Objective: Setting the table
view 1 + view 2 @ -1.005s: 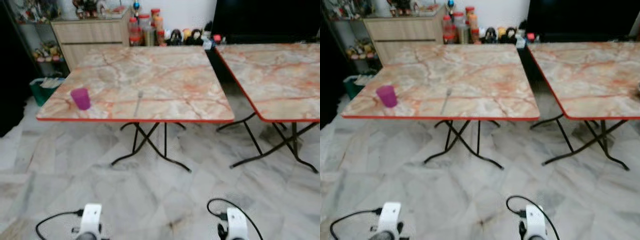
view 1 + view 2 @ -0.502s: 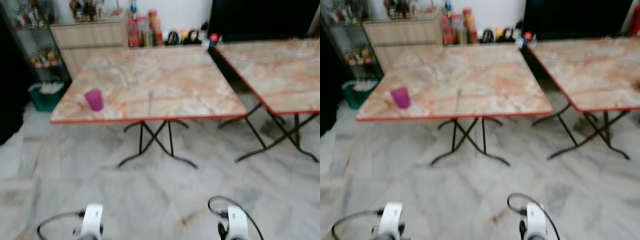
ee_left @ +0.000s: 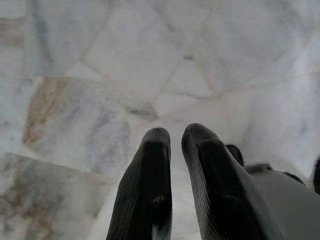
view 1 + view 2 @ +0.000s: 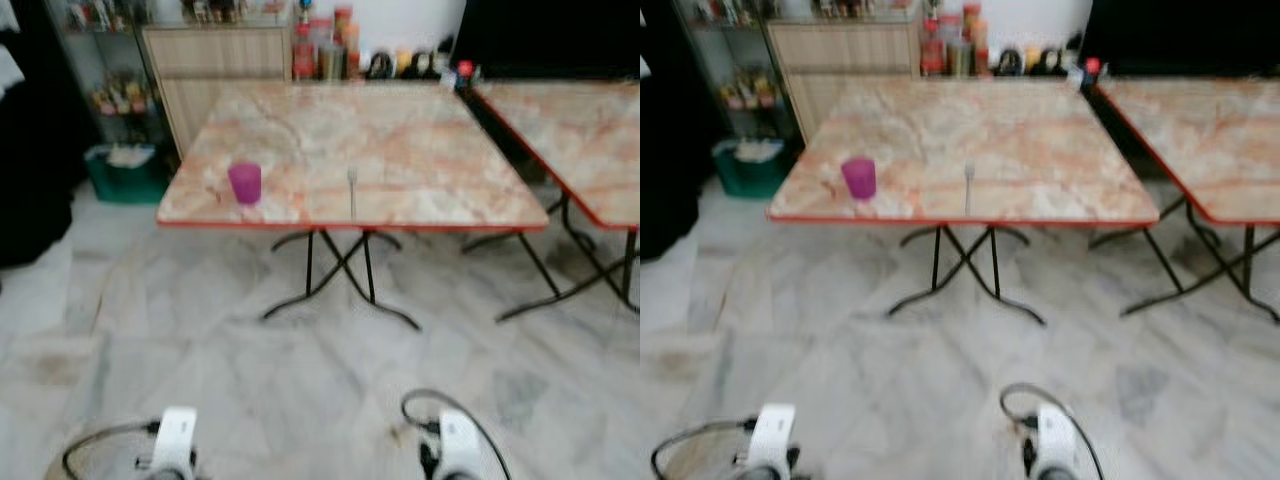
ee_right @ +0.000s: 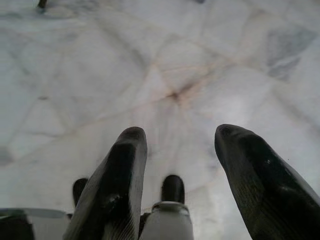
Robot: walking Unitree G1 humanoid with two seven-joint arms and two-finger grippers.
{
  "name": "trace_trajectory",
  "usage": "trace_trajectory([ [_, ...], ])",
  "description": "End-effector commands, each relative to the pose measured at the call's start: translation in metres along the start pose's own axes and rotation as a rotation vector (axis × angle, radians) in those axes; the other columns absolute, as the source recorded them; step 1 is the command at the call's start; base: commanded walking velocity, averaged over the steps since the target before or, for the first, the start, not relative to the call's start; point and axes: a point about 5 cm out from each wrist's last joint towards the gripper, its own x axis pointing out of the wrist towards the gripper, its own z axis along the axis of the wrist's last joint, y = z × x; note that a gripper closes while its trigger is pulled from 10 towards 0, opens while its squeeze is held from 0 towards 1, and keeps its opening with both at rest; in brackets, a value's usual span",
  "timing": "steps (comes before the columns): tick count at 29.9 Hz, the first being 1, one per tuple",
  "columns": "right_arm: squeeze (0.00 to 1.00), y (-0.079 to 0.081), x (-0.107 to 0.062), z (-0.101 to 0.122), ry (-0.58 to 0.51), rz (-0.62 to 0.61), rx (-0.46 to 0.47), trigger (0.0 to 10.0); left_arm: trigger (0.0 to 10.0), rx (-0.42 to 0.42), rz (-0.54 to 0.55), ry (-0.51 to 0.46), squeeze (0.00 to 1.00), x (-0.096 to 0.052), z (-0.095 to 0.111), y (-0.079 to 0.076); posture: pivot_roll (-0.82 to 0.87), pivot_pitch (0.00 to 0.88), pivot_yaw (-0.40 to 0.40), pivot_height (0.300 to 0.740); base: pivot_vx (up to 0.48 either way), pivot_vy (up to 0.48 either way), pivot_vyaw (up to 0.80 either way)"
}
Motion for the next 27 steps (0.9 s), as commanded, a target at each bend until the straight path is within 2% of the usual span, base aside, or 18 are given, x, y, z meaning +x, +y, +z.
trace_trajectory([
  [1,0.0,-0.0081,0.0002,0.0019,-0.009,-0.022,0.01,10.0,10.0,0.022,-0.012,0.001,0.0,0.0007,0.0018,-0.0041,0.04,0.0,0.022,0.736,0.0,0.0,0.0],
  [5,0.0,-0.008,0.0004,0.0028,-0.012,-0.026,0.016,10.0,10.0,0.031,-0.012,0.007,0.0,0.0007,0.0012,-0.0039,0.04,0.0,0.026,0.736,0.0,0.0,0.0],
  [27,0.0,-0.0088,0.0007,0.0046,-0.019,-0.023,-0.014,10.0,10.0,0.014,0.0,0.018,0.0,0.0004,-0.0013,-0.0049,0.03,0.0,0.018,0.736,0.35,0.0,0.0],
])
